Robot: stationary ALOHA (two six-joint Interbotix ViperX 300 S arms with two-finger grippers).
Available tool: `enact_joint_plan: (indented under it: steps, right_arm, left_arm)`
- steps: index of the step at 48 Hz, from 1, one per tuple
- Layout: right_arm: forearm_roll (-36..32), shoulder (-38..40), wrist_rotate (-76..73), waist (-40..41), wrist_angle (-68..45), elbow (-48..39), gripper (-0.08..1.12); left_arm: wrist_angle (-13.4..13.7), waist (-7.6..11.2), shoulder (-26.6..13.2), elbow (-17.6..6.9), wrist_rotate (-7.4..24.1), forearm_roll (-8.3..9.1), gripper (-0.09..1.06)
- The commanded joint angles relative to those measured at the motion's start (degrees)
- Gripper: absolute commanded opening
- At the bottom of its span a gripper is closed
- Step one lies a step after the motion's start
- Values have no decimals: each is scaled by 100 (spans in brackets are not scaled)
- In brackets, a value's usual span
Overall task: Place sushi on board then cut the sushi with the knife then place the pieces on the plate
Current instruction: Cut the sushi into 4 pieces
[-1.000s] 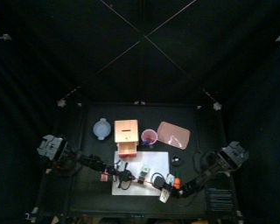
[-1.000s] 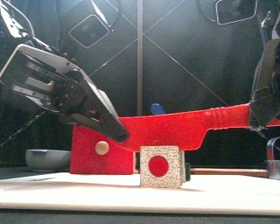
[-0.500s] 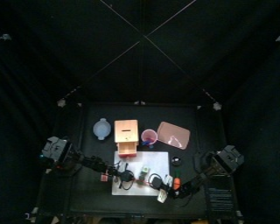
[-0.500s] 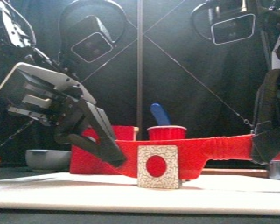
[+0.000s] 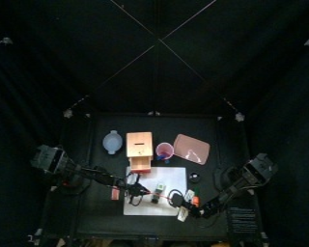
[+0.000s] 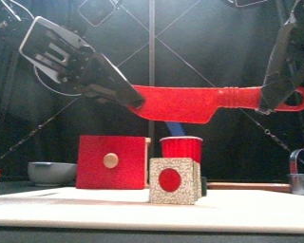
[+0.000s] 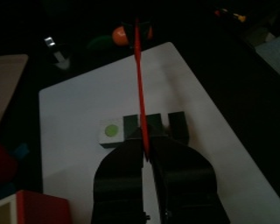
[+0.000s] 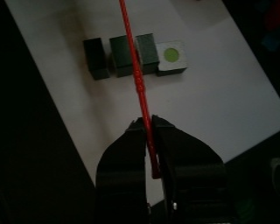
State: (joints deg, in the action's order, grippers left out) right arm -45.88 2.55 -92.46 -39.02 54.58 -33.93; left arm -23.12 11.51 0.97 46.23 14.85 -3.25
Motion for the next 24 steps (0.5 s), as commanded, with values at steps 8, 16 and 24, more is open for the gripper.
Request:
enact_joint_plan:
  steps: [8,16,24]
  right_arm:
    - [809,905,-167,-123,949,-272,33]
    - [1415,1002,-914,-352,800,-598,33]
    - [1521,1310,-1863,-343,35,-905,34]
  left_arm:
    - [-650,-35,149,0,18,-193,93]
    - [-1441,-114,141,193,466,-615,93]
    - [-1547,-114,141,220,896,-826,93]
